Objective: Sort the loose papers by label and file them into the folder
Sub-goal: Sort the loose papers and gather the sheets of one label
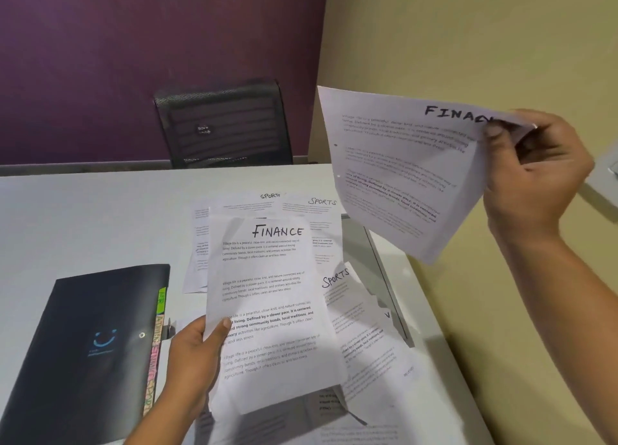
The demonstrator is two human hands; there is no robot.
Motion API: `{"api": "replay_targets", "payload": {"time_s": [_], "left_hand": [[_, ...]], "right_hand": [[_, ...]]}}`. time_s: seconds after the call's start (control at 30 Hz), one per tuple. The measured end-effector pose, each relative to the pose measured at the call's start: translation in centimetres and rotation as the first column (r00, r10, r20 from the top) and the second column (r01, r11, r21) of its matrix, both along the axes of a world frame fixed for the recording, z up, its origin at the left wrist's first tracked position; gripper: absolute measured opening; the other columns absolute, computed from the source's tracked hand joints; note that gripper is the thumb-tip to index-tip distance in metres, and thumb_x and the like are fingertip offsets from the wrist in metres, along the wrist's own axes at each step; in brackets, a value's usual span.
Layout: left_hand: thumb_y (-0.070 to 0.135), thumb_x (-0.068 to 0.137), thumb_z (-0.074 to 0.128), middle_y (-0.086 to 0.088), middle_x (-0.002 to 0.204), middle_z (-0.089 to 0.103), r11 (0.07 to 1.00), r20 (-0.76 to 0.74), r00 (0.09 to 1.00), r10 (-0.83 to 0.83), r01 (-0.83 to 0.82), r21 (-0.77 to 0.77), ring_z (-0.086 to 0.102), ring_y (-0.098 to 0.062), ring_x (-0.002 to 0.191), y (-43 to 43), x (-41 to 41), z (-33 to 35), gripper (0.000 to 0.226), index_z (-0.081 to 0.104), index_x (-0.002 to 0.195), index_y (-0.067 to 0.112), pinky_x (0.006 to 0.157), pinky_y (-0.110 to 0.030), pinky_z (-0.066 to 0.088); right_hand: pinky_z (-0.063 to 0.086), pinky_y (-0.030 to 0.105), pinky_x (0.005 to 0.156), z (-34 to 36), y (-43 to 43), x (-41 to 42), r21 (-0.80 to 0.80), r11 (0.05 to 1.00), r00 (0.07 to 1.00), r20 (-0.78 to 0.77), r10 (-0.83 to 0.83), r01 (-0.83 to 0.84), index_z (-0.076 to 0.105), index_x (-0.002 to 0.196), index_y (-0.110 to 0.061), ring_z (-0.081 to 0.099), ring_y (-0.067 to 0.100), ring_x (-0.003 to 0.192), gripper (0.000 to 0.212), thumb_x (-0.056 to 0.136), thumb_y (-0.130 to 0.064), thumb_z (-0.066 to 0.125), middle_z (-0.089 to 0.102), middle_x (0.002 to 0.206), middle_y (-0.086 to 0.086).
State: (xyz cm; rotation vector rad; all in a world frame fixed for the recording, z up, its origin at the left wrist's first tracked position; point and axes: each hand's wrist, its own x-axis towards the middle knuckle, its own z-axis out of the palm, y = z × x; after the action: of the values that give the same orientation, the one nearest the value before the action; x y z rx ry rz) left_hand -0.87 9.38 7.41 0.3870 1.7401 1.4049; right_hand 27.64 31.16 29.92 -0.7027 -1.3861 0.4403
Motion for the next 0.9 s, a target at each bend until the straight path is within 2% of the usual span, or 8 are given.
{"api": "replay_targets", "payload": {"time_s": [0.27, 0.43, 0.53, 0.63, 0.7, 0.73, 0.8, 0.9], "left_hand": [[0.003, 0.09, 0.066, -0.005, 0.094, 0.078, 1.0, 0.014, 1.0, 0.005, -0.005, 0.003, 0.075, -0.022, 0.083, -0.7, 0.0, 0.9, 0.017, 0.072, 0.104, 0.012, 0.065, -0.029, 0.06], [0.003, 0.088, 0.068, -0.008, 0.1, 0.077, 0.998, 0.072, 0.996, -0.057, 0.056, 0.02, 0.074, -0.026, 0.092, -0.8, 0.8, 1.5, 0.022, 0.071, 0.11, 0.008, 0.087, -0.047, 0.057], [0.006, 0.084, 0.074, -0.006, 0.101, 0.077, 0.99, 0.099, 0.986, -0.133, 0.128, 0.053, 0.074, -0.024, 0.093, -1.1, 1.7, 2.6, 0.026, 0.072, 0.109, 0.009, 0.08, -0.04, 0.06], [0.002, 0.079, 0.076, -0.011, 0.095, 0.077, 0.983, 0.172, 0.969, -0.174, 0.16, 0.093, 0.075, -0.026, 0.08, -1.4, 2.5, 3.7, 0.027, 0.072, 0.104, 0.009, 0.059, -0.032, 0.058], [-0.001, 0.078, 0.076, -0.014, 0.095, 0.077, 0.98, 0.217, 0.958, -0.19, 0.173, 0.096, 0.075, -0.03, 0.079, -1.6, 2.9, 4.2, 0.03, 0.072, 0.105, 0.011, 0.059, -0.035, 0.058], [0.002, 0.08, 0.075, -0.014, 0.096, 0.077, 0.98, 0.226, 0.954, -0.196, 0.179, 0.091, 0.075, -0.032, 0.081, -1.7, 3.1, 4.5, 0.029, 0.072, 0.107, 0.012, 0.062, -0.037, 0.059], [0.021, 0.092, 0.066, -0.011, 0.099, 0.077, 0.979, 0.233, 0.951, -0.203, 0.191, 0.074, 0.074, -0.032, 0.089, -1.9, 3.4, 4.7, 0.019, 0.072, 0.109, 0.015, 0.074, -0.043, 0.06], [0.052, 0.1, 0.034, 0.0, 0.101, 0.078, 0.981, 0.273, 0.943, -0.191, 0.195, 0.012, 0.073, -0.021, 0.096, -2.2, 3.4, 4.3, 0.048, 0.073, 0.106, 0.025, 0.088, -0.041, 0.054]], "right_hand": [[0.047, 0.019, 0.058, -0.5, -3.3, -2.6, -0.276, 0.947, 0.978, -0.167, 0.12, -0.164, 0.06, 0.079, -0.024, 0.051, 0.0, 0.055, 0.02, 0.094, -0.012, 0.066, 0.061, 0.059, -0.019], [0.057, 0.033, 0.067, -7.2, -5.0, -4.6, -0.771, 0.576, 0.946, -0.103, 0.308, -0.271, 0.073, 0.082, -0.01, 0.07, 0.022, 0.068, 0.014, 0.093, -0.018, 0.068, 0.077, 0.079, 0.011], [0.058, 0.045, 0.078, -11.6, -5.9, -5.7, -0.885, 0.417, 0.95, -0.081, 0.302, -0.208, 0.071, 0.09, 0.0, 0.073, 0.033, 0.08, 0.018, 0.091, -0.018, 0.071, 0.077, 0.089, 0.02], [0.055, 0.023, 0.056, -13.9, -6.4, -5.8, -0.912, 0.357, 0.968, -0.129, 0.215, -0.2, 0.063, 0.073, -0.011, 0.068, 0.016, 0.058, 0.022, 0.094, -0.014, 0.066, 0.074, 0.065, 0.002], [0.046, 0.014, 0.043, -14.7, -7.0, -5.7, -0.923, 0.313, 0.966, -0.171, 0.192, -0.226, 0.062, 0.08, -0.01, 0.062, 0.006, 0.044, 0.017, 0.096, -0.013, 0.063, 0.07, 0.058, -0.004], [0.051, 0.017, 0.049, -14.9, -7.3, -5.7, -0.927, 0.28, 0.96, -0.198, 0.199, -0.249, 0.064, 0.09, -0.008, 0.068, 0.008, 0.052, 0.009, 0.095, -0.015, 0.064, 0.075, 0.069, 0.0], [0.06, 0.032, 0.072, -15.5, -7.7, -5.5, -0.933, 0.234, 0.952, -0.229, 0.204, -0.275, 0.063, 0.113, -0.006, 0.076, 0.021, 0.083, 0.024, 0.092, -0.018, 0.069, 0.078, 0.096, 0.009], [0.058, 0.042, 0.089, -15.9, -8.7, -4.5, -0.927, 0.169, 0.903, -0.264, 0.34, -0.334, 0.064, 0.123, -0.006, 0.074, 0.028, 0.101, 0.032, 0.092, -0.012, 0.068, 0.076, 0.111, 0.011]]}}
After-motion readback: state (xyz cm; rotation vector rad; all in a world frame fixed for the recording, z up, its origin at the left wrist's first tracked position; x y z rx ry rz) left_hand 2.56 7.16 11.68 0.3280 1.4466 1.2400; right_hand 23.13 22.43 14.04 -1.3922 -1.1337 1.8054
